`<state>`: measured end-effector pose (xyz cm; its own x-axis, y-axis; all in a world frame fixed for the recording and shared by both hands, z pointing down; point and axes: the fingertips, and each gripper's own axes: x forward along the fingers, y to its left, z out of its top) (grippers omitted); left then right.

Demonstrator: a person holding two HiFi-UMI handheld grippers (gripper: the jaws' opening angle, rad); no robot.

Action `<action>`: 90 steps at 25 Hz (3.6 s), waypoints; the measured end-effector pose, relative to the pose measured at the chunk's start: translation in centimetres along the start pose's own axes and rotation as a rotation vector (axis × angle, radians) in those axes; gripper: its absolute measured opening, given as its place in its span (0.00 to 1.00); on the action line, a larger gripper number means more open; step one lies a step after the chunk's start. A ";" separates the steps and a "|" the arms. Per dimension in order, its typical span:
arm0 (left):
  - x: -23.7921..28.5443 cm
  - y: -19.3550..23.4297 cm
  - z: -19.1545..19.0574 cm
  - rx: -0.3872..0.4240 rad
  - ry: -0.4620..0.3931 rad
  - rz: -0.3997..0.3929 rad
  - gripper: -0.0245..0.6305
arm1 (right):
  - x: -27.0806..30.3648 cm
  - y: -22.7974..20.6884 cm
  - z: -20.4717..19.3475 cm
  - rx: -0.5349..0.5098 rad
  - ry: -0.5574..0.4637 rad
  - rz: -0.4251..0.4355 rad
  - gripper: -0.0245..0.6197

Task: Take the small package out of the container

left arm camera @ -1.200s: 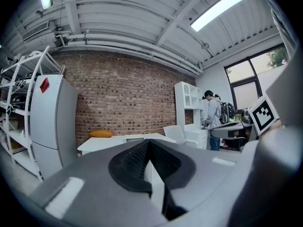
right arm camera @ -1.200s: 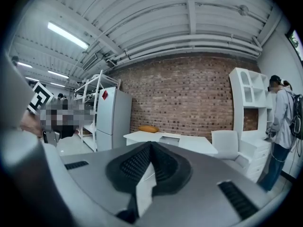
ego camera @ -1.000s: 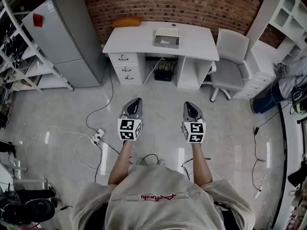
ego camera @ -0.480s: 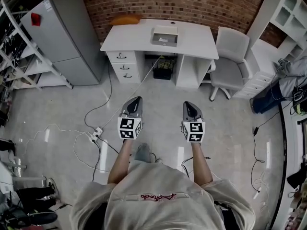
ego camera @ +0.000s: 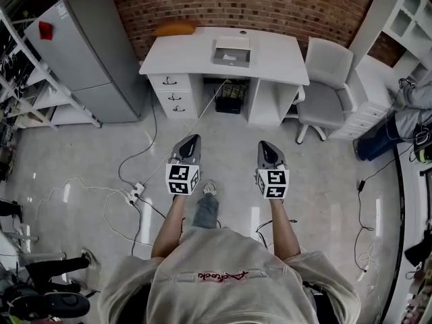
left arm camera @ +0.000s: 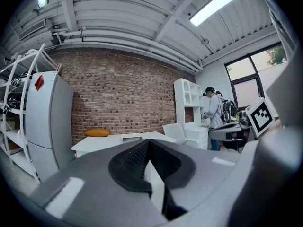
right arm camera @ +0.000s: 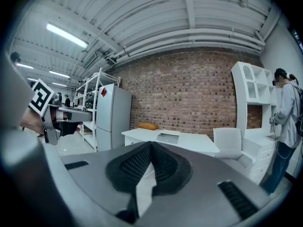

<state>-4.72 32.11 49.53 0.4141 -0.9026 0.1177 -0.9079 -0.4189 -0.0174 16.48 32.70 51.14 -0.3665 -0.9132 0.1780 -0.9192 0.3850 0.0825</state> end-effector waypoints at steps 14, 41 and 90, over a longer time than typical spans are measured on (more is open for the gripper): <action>10.4 5.1 -0.6 -0.033 0.018 -0.043 0.05 | 10.6 -2.9 0.6 -0.010 0.035 -0.020 0.05; 29.1 19.0 2.8 -0.044 -0.008 -0.112 0.05 | 31.8 -7.1 6.7 -0.040 0.032 -0.096 0.05; 45.3 23.6 2.8 -0.013 0.026 -0.110 0.05 | 47.0 -14.3 6.7 -0.011 0.028 -0.048 0.05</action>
<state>-7.18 -18.89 51.70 0.5094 -0.8483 0.1442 -0.8580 -0.5135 0.0101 11.45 -16.64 51.80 -0.3175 -0.9267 0.2010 -0.9340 0.3422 0.1024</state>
